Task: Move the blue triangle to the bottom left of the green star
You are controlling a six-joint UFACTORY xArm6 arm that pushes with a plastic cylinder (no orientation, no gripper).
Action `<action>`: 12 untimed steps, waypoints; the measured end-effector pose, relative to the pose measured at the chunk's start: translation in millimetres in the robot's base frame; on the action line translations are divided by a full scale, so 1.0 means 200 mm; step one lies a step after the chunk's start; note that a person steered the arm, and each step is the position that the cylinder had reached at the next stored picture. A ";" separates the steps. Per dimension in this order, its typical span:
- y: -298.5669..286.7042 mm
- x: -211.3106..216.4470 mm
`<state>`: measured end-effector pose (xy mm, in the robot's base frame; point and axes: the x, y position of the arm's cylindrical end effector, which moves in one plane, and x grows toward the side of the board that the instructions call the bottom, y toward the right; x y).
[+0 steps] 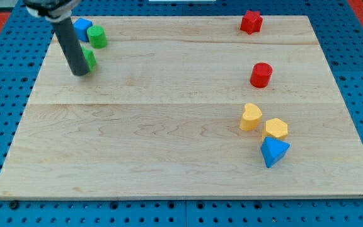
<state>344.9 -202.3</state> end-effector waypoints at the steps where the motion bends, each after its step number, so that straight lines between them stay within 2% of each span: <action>1: -0.01 -0.14; 2: 0.35 -0.06; 3: 0.56 -0.04; 4: 0.57 -0.04; 5: 0.85 0.19; 6: 0.88 0.68; 7: 1.34 1.22; 8: 1.74 1.36; 10: 2.22 1.36; 12: 1.97 1.15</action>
<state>575.3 191.2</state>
